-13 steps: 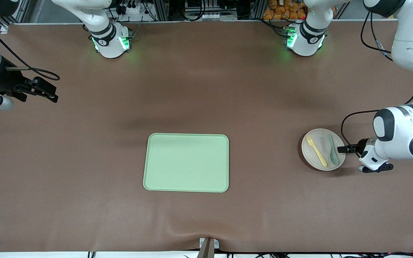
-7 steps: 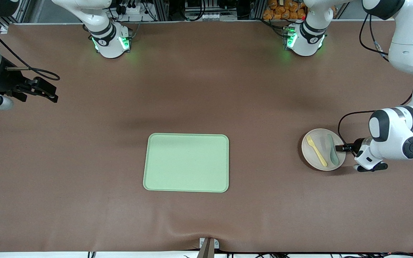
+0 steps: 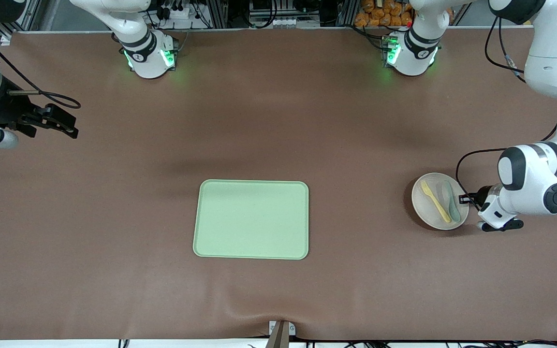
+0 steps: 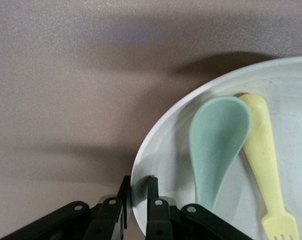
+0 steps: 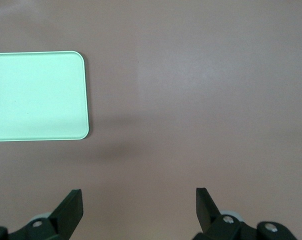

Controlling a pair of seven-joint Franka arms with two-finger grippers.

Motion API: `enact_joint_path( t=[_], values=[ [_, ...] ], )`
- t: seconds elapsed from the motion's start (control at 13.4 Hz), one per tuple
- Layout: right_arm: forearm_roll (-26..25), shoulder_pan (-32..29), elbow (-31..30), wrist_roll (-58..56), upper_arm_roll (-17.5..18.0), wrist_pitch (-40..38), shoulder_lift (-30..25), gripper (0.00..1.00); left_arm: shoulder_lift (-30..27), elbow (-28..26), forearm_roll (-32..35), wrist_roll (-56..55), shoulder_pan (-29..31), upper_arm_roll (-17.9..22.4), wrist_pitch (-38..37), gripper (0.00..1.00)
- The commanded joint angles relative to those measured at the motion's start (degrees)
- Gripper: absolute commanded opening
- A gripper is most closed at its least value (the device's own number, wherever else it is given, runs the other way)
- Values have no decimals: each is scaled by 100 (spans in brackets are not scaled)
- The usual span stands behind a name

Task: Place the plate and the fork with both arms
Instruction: 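Close the left gripper on the plate rim and lift it, then carry the plate with the left gripper onto the green tray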

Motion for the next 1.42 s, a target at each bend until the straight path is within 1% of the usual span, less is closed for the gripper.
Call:
enact_joint_path(
  t=[0.0, 0.6, 0.67, 0.9, 1.12, 1.34],
  values=[
    [14, -53, 52, -1, 37, -21, 51, 100, 19, -87, 130, 48, -12, -6, 71, 0],
    [14, -53, 61, -1, 37, -21, 51, 100, -227, -17, 33, 715, 40, -94, 71, 0],
    [14, -53, 52, -1, 37, -21, 51, 100, -297, -8, -11, 716, 58, -216, 71, 0],
    [14, -62, 61, -1, 37, -21, 51, 100, -482, 97, -432, 742, 58, -322, 62, 0],
    [14, -62, 61, -1, 37, -21, 51, 100, -587, 229, -818, 619, 23, -638, -7, 0],
    [14, -71, 61, -1, 37, -21, 51, 100, -579, 483, -864, 487, -3, -1007, -331, 0]
  ],
)
